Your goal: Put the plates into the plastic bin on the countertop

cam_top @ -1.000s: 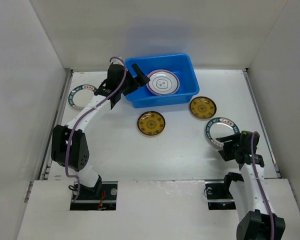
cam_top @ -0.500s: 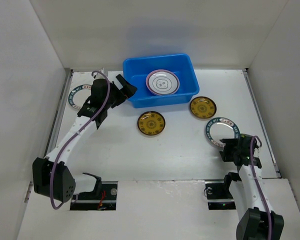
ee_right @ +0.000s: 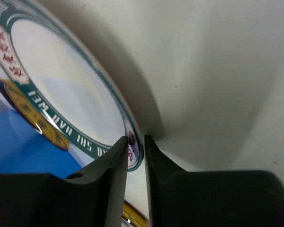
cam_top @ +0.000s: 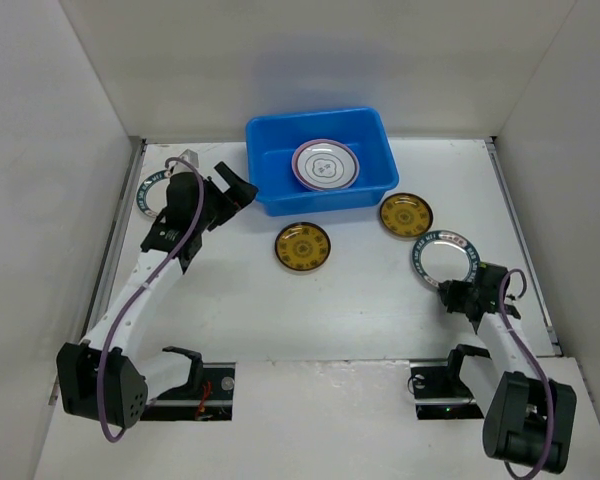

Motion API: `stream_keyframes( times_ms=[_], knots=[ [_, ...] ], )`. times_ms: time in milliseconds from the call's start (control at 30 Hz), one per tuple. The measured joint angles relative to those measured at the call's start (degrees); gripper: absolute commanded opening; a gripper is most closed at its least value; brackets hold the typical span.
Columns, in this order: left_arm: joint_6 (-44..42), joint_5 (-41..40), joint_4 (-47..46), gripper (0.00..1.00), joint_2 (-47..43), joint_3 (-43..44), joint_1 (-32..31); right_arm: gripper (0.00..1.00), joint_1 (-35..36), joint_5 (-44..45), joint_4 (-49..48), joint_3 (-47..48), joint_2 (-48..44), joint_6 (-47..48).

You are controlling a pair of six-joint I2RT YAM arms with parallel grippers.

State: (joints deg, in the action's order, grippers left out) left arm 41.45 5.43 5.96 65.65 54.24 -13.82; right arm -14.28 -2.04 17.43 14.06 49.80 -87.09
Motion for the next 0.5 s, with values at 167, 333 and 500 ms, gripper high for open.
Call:
stream_keyframes(
  times_ms=[167, 333, 500],
  knots=[
    [0.0, 0.0, 0.5, 1.0, -1.2, -0.3, 0.5, 0.0, -0.1, 0.2, -3.7, 0.3, -0.3, -2.0],
    [0.0, -0.1, 1.0, 1.0, -1.4, -0.3, 0.8, 0.0, 0.1, 1.9, 3.2, 2.5, -6.6, -2.9],
    [0.0, -0.1, 1.2, 1.0, -1.3, -0.3, 0.7, 0.0, 0.2, 5.0, 16.6, 10.2, -13.0, -2.6]
  ],
)
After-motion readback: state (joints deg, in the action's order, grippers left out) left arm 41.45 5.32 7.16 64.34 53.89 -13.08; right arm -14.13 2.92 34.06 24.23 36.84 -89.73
